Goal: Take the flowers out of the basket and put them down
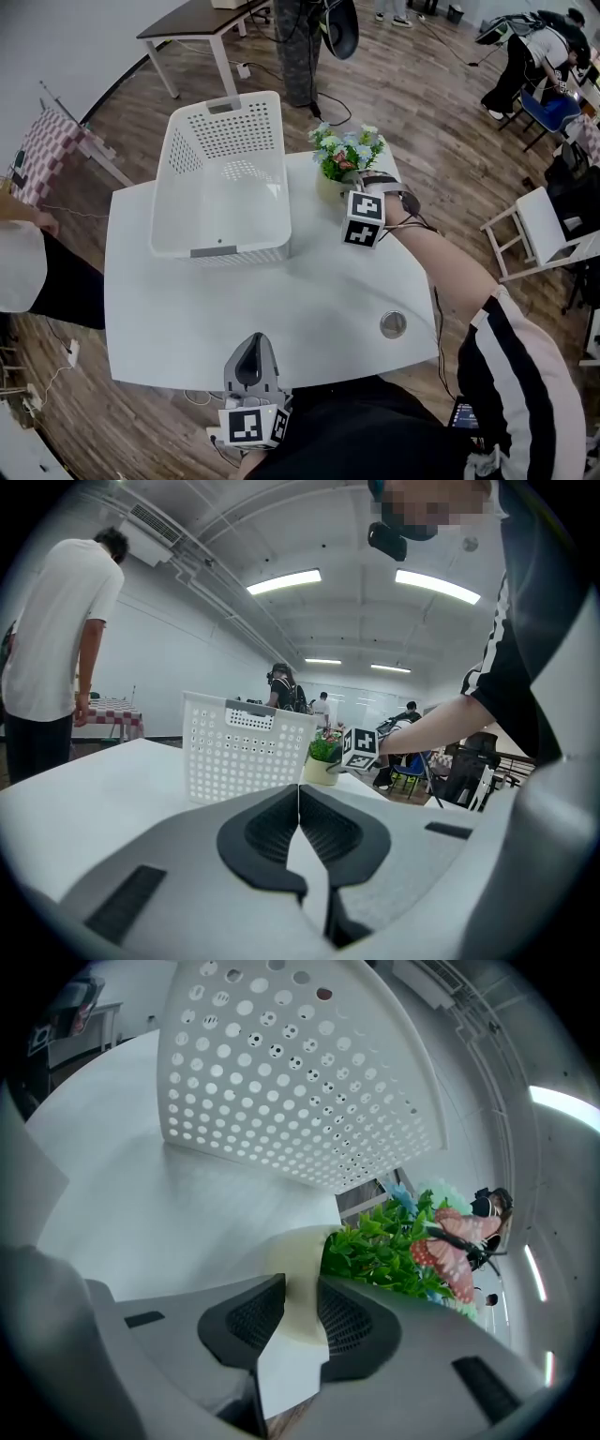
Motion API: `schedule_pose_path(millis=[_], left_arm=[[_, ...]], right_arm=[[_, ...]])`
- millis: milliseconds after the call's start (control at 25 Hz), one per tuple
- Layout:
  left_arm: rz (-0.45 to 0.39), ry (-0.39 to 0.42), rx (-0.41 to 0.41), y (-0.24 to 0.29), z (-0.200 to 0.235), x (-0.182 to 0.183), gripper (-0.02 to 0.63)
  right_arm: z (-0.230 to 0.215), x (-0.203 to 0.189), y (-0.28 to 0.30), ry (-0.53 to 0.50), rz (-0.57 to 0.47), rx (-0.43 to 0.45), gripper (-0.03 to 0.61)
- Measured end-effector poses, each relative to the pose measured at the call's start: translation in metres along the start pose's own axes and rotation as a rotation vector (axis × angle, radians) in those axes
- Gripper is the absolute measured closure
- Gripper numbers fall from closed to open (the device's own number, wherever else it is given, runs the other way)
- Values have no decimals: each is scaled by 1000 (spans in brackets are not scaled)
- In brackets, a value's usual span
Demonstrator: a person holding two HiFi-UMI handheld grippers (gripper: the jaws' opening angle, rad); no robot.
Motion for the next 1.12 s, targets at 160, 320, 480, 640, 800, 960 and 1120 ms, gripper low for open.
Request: schedule_pose_path(millis=[160, 320, 480, 640, 800, 960, 1120], left_arm=[[3, 8, -16, 1, -2, 0, 607], [10, 8, -27, 3, -2, -1, 607], [10, 12, -37, 5, -2, 1, 607], [3, 12, -49, 7, -4, 5, 607], [-7, 23, -67, 11, -7, 9, 607], [-10, 29, -92, 15, -12, 10, 607], [-19, 33, -112, 19, -16, 14, 607]], right_arm=[[-1, -2, -2, 24, -15, -7, 474], [-3, -2, -7, 33, -26, -30, 471], [-11, 3, -18, 66, -66, -76, 471], [-19, 5, -37, 150, -125, -127, 471], [-25, 10, -61, 281, -208, -181, 471], [-28, 13, -85, 375, -282, -235, 471], [-26, 14, -112, 516, -364, -259, 471]])
Point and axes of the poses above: the fingertips, and each gripper's own axes: y forward along the fingers, z to its left, x out of its top, the point moved 4 cm from there along -y, backward along the fingers, and after that the axes turned 3 degrees about -y, right-handed, at the moved point
